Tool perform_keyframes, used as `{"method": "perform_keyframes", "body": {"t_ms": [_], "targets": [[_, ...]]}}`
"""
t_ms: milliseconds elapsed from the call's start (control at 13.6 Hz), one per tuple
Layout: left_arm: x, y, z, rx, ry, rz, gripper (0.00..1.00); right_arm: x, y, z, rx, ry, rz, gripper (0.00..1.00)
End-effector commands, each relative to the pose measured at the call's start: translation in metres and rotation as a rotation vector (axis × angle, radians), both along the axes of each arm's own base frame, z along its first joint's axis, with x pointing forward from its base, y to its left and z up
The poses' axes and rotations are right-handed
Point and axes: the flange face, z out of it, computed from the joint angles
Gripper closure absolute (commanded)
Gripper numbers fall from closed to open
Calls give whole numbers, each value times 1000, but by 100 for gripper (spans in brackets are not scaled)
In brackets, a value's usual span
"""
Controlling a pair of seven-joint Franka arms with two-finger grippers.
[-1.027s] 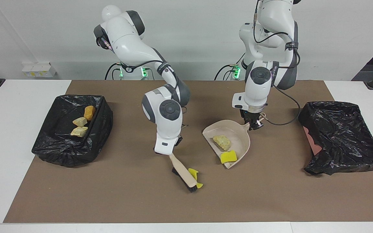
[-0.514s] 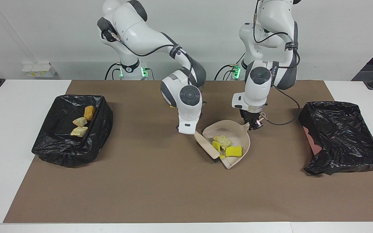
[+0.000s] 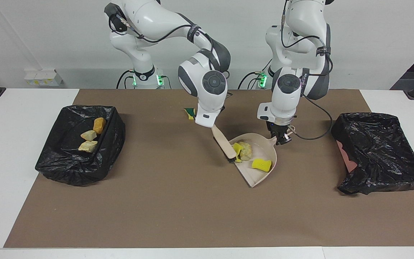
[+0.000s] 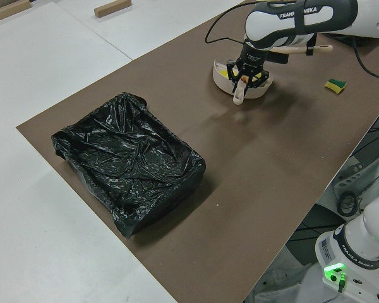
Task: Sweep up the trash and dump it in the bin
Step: 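Sweep the yellow sponge pieces with the right gripper's brush into the dustpan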
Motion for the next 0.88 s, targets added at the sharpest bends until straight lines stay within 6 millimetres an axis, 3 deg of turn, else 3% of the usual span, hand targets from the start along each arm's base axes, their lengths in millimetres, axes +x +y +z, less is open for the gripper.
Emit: {"method": "perform_keyframes", "body": {"t_ms": [0, 147, 440, 660, 807], "targets": [[-7, 4, 4, -7, 0, -118, 100, -18, -6, 11, -65, 27, -129, 100], [-8, 3, 3, -3, 15, -192, 100, -39, -5, 5, -151, 30, -235, 100], [-12, -4, 4, 14, 36, -293, 100, -102, -24, -19, -289, 59, -388, 100], [-19, -20, 7, 65, 34, -410, 100, -140, -43, -26, -431, 36, -547, 100], [-23, -21, 9, 74, 48, -418, 100, -176, -39, -31, -478, 53, -640, 100]]}}
